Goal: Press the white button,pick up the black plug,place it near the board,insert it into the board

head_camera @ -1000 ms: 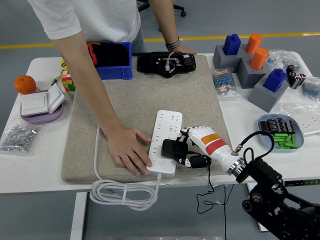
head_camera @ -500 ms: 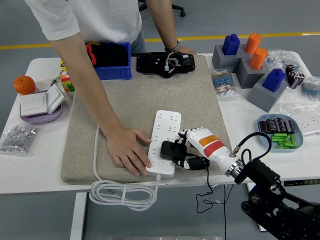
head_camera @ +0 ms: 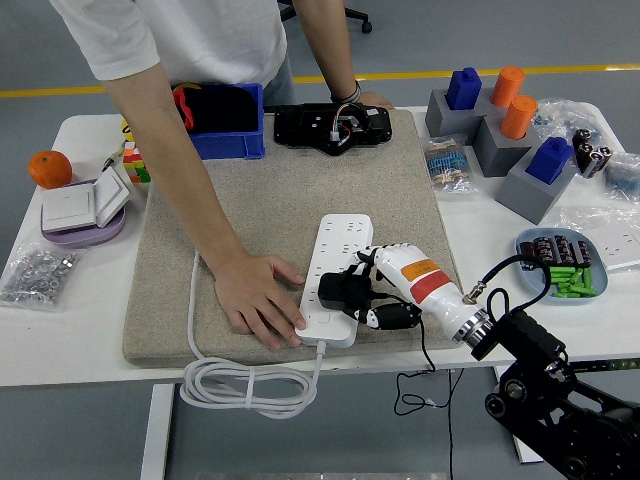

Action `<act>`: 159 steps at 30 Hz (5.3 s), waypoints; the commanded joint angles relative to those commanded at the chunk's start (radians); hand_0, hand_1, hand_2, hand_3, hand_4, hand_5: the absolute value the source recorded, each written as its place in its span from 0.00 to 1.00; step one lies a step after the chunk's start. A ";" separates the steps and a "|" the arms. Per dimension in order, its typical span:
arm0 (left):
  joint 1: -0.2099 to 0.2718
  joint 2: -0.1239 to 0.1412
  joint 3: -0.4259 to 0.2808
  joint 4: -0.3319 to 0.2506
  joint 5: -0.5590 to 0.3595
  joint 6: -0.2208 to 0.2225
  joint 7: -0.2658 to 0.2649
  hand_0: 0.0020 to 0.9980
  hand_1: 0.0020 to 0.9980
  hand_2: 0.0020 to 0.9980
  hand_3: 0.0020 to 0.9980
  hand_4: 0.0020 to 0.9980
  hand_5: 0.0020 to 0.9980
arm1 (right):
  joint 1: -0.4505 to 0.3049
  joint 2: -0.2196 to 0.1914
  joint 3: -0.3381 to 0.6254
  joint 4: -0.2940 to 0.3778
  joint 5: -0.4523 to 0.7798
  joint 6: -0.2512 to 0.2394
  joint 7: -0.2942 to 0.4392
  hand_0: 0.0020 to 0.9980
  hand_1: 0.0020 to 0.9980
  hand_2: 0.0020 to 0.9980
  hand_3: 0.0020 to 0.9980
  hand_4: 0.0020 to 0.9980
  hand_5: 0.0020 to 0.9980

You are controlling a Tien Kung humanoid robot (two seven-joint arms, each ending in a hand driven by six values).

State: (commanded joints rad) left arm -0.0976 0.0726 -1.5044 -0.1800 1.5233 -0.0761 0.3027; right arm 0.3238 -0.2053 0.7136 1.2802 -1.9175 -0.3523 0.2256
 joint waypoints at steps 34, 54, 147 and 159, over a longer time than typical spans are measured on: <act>-0.001 0.007 0.008 0.000 0.001 -0.002 0.001 0.71 0.70 0.67 0.72 0.72 0.30 | -0.047 -0.018 0.132 0.065 0.041 0.084 -0.038 0.91 0.90 0.86 0.88 1.00 0.46; 0.005 0.004 -0.003 0.000 0.005 0.000 -0.001 0.71 0.70 0.67 0.72 0.72 0.30 | -0.244 -0.037 0.507 0.073 0.049 0.079 -0.030 0.89 0.83 0.80 0.83 1.00 0.51; 0.023 0.014 -0.022 0.000 0.027 0.000 0.000 0.71 0.70 0.67 0.72 0.72 0.30 | -0.342 0.017 0.853 0.149 -0.014 0.111 -0.075 0.86 0.77 0.74 0.78 0.98 0.44; 0.036 0.012 -0.039 0.000 0.040 0.000 0.001 0.71 0.70 0.67 0.72 0.72 0.30 | -0.362 0.025 0.861 0.160 -0.020 0.118 -0.080 0.85 0.76 0.74 0.77 0.97 0.43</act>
State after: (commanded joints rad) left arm -0.0612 0.0844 -1.5434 -0.1800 1.5632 -0.0761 0.3039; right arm -0.0382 -0.1798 1.5741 1.4398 -1.9372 -0.2347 0.1452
